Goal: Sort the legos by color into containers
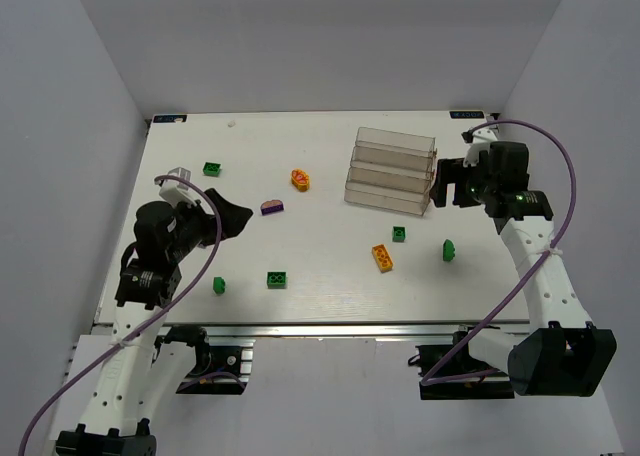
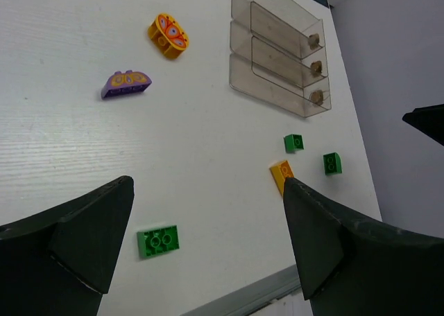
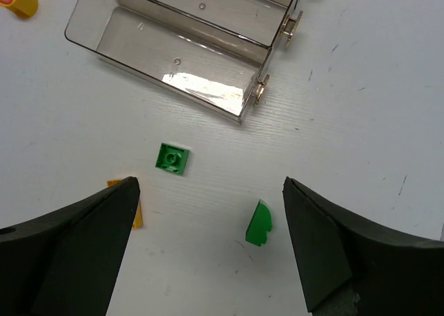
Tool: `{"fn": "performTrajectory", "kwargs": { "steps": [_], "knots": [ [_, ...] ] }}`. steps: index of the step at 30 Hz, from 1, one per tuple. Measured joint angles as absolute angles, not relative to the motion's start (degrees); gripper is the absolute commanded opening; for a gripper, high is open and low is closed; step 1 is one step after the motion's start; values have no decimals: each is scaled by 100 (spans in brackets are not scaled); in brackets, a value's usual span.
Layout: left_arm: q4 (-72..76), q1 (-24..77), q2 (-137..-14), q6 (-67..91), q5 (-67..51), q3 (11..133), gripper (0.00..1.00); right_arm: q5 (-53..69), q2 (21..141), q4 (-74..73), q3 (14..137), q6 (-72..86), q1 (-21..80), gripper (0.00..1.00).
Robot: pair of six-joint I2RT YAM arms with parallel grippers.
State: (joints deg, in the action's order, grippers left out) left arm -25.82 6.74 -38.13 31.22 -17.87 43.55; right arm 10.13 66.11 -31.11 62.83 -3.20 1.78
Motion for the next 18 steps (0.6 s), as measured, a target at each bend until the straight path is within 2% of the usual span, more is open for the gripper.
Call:
{"fn": "performTrajectory", "kwargs": {
  "steps": [11,13,16,17,18],
  "knots": [
    [-2676,698,-3809,3354,-2010,4051,98,1546,6611,-3166,6184,-993,178,89],
    [-2655,698,-3809,3393,-2047,3986,95,1706,6608,-3194,6143,-1369,180,89],
    [-2596,735,-3841,3448,-2132,3881,64,1962,6608,-3393,6042,-2045,202,89],
    [-2571,742,-3861,3500,-2189,3837,41,2064,6606,-3498,6016,-2294,209,89],
    [-2543,749,-3894,3540,-2235,3791,34,2182,6606,-3621,6010,-2510,217,89]
  ]
}}
